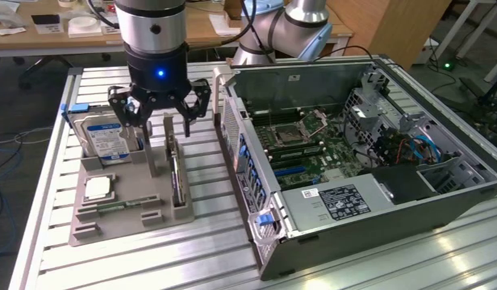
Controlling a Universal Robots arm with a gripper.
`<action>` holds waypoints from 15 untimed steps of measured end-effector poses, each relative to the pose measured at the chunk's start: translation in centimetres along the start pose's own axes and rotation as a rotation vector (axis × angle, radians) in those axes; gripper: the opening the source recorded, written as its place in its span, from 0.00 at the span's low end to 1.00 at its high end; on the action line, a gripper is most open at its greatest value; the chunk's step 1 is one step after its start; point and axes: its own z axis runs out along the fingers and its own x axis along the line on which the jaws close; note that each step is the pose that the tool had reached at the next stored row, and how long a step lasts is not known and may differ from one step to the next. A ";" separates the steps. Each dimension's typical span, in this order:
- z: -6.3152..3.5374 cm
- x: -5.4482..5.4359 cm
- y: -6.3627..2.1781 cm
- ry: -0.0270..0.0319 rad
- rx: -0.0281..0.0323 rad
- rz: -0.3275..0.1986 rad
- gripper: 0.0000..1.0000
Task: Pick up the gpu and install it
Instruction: 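Pick up the gpu and move the gpu toward the slot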
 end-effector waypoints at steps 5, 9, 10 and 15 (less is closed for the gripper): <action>0.89 0.0 -0.51 -0.0002 -0.0001 0.003 0.71; 1.62 0.0 -0.74 -0.0003 -0.0001 0.006 0.71; 1.79 0.0 -0.76 -0.0003 -0.0001 0.006 0.71; 2.69 -0.2 -0.83 -0.0002 -0.0001 0.006 0.71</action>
